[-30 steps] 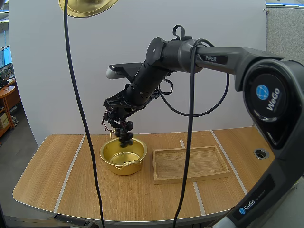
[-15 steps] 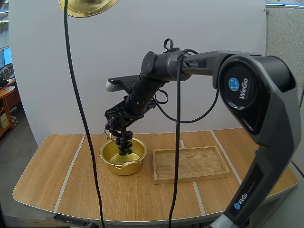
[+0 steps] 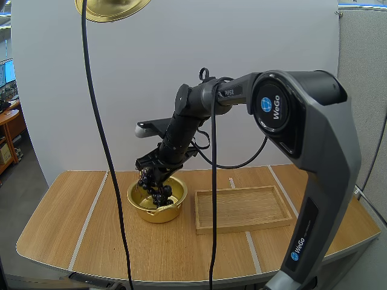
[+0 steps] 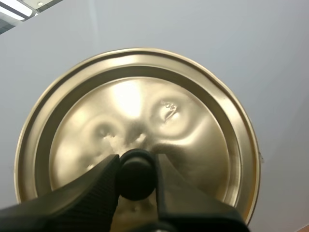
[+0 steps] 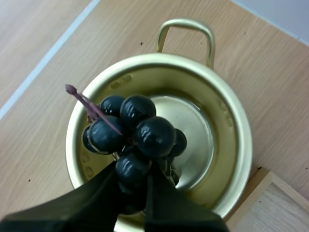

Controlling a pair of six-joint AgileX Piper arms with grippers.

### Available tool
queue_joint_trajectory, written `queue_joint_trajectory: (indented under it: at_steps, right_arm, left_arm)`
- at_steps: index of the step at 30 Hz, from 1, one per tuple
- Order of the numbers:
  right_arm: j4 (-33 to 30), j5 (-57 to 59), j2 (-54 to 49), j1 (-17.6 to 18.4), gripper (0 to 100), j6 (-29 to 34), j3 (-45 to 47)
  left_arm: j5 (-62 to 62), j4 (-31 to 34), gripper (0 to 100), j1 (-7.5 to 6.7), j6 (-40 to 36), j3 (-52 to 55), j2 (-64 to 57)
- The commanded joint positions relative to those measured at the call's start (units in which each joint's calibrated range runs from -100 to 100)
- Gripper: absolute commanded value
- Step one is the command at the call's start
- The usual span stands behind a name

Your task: Open the pot, put the grape inside, and close it

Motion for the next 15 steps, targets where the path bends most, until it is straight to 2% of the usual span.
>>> queue_joint_trajectory:
  at_steps: [1,15]
  right_arm:
    - [-0.7,0.8,0.1,0.2,0,-0.8,0.6]
    - [-1.2,-3.9,6.9,0.2,0,-1.4,1.3]
  left_arm:
    - [-2.6,0.2,0,-0.18,-0.2,-0.4,-0.3]
    - [-2.6,0.2,0,-0.18,-0.2,-0.4,-0.3]
